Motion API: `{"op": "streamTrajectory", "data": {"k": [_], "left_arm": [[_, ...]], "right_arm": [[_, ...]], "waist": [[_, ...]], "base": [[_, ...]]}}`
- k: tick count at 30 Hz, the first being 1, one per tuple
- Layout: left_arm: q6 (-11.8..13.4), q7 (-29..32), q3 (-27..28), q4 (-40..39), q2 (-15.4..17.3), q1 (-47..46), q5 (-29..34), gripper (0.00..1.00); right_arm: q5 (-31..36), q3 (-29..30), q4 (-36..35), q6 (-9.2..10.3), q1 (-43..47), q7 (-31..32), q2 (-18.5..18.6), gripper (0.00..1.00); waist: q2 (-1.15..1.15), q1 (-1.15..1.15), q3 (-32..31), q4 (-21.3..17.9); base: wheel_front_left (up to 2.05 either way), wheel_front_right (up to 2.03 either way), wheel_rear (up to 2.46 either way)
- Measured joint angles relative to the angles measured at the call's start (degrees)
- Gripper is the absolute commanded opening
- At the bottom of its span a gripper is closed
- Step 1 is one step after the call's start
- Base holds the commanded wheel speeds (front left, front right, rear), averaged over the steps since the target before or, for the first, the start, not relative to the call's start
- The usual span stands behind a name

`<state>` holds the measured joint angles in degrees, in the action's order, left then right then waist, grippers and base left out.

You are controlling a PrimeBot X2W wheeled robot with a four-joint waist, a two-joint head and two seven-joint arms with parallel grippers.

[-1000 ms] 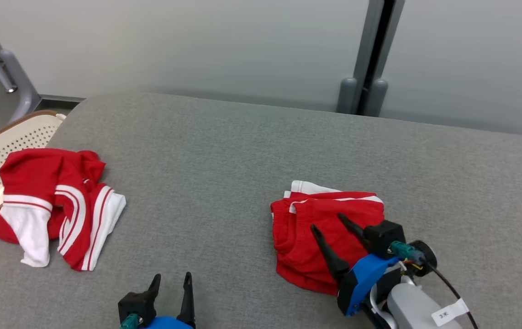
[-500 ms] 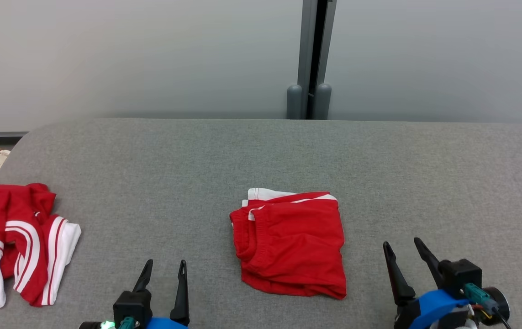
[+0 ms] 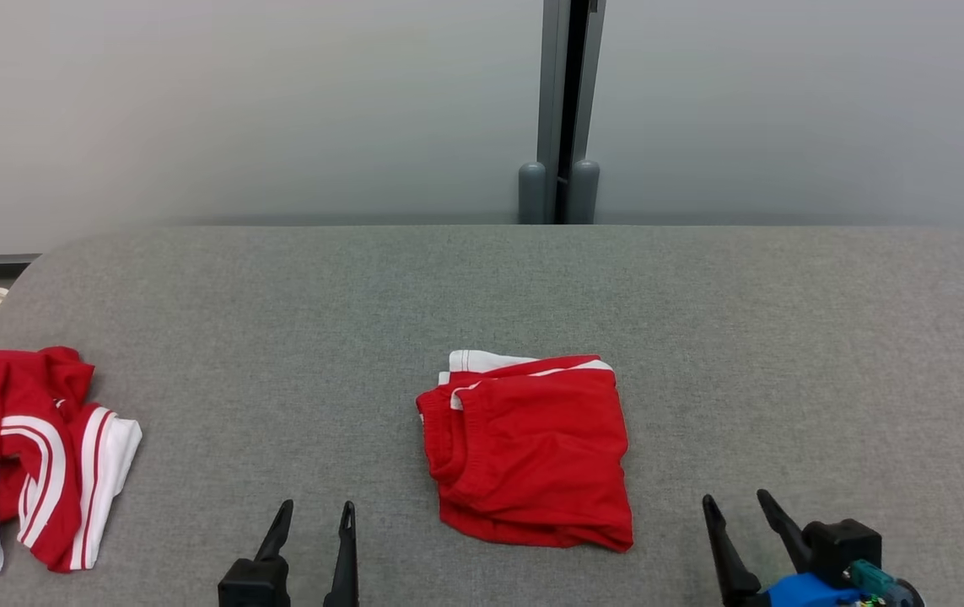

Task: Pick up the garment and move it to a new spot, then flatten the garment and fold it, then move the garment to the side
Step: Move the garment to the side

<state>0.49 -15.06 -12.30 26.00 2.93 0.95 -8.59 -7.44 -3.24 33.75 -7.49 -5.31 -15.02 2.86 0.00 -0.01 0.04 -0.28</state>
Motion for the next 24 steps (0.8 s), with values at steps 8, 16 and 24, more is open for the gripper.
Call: {"op": "streamTrajectory", "data": {"k": [8, 16, 24], "left_arm": [[-0.9, 0.0, -1.4, 0.2, 0.0, -2.0, 0.1, 1.0], [-1.6, 0.0, -2.8, 1.4, 0.0, -4.6, 0.0, 1.0], [-1.8, 0.0, -1.4, 1.4, 0.0, -5.0, 0.0, 1.0]], "right_arm": [[-3.2, -6.3, 6.1, 0.0, -11.0, 0.0, 0.0, 1.0], [-4.5, -6.2, 19.4, 0.0, -21.8, 0.4, 0.0, 1.0], [-8.4, -8.3, 27.8, -0.02, -24.7, 0.3, 0.0, 0.0]], "waist": [[0.0, 0.01, 2.6, 1.9], [0.0, 0.02, 6.2, 6.8], [0.0, 0.02, 8.8, 9.1]], "base": [[0.0, 0.0, 0.0], [0.0, 0.0, 0.0], [0.0, 0.0, 0.0]]}}
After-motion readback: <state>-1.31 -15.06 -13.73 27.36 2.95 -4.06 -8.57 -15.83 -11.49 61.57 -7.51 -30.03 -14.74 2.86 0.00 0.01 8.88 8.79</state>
